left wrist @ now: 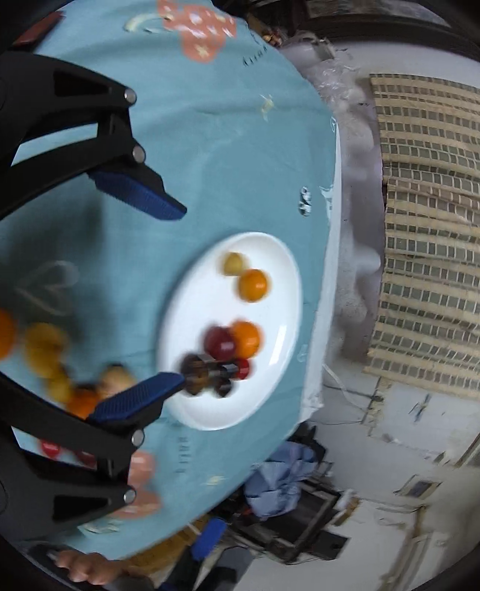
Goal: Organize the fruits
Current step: 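Release the yellow plum on the plate with the left tool while the right tool releases its fruit there, then grasp a mandarin with the left tool while the right tool grasps a red cherry tomato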
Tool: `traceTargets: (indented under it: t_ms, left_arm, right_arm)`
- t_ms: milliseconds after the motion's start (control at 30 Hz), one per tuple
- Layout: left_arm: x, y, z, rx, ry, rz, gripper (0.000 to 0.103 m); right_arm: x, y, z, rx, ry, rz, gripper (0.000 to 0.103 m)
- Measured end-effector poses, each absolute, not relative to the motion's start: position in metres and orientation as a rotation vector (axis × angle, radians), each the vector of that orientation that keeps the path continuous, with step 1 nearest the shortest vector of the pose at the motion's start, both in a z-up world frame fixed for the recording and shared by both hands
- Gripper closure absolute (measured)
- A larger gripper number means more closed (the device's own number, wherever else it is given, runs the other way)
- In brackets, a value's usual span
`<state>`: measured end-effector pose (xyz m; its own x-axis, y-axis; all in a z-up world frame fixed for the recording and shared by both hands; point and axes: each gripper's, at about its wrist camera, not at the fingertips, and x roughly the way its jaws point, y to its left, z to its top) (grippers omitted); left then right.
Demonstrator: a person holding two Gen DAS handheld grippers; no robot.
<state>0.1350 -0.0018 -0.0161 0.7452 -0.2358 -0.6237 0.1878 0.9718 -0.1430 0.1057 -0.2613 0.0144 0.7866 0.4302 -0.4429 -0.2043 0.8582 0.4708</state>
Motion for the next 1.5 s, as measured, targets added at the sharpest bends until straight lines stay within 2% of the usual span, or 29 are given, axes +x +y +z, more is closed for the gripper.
traceTargets:
  t_ms: [133,233,300,567,833,867,933,967,1000,1333,1400,1500]
  left_arm:
    - [0.083,-0.008,-0.038,-0.003,0.721,-0.236,0.011]
    - [0.049,-0.014,-0.045,0.078,0.719,-0.209,0.003]
    - [0.039,-0.014,-0.049,0.087,0.735,-0.218,0.002]
    - [0.056,-0.008,-0.069,0.069,0.874,-0.187,0.002]
    - [0.056,-0.003,-0.064,0.026,0.836,-0.187,0.004]
    - [0.056,-0.004,-0.064,0.026,0.836,-0.200,0.007]
    - [0.057,-0.011,-0.066,0.038,0.846,-0.238,0.023]
    - [0.058,-0.015,-0.069,0.051,0.858,-0.255,0.040]
    - [0.059,-0.020,-0.071,0.062,0.873,-0.273,0.065]
    - [0.063,-0.010,-0.071,-0.010,0.877,-0.281,0.065]
    - [0.064,-0.003,-0.069,-0.037,0.872,-0.261,0.065]
    - [0.066,0.000,-0.070,-0.051,0.881,-0.252,0.065]
  right_arm:
    - [0.073,-0.281,-0.026,0.493,0.680,0.329,0.003]
    - [0.053,-0.287,-0.032,0.515,0.687,0.353,0.003]
    - [0.043,-0.281,-0.032,0.458,0.677,0.346,0.003]
    - [0.046,-0.268,-0.043,0.381,0.754,0.327,0.003]
    - [0.052,-0.271,-0.055,0.431,0.816,0.331,0.003]
    - [0.052,-0.269,-0.055,0.420,0.817,0.331,0.003]
    - [0.052,-0.266,-0.054,0.401,0.814,0.335,0.003]
    - [0.051,-0.264,-0.054,0.390,0.811,0.338,0.003]
    - [0.051,-0.263,-0.054,0.381,0.806,0.341,0.003]
    - [0.045,-0.244,-0.051,0.270,0.769,0.395,0.004]
    - [0.043,-0.234,-0.053,0.213,0.766,0.392,0.008]
    - [0.039,-0.216,-0.056,0.107,0.761,0.382,0.019]
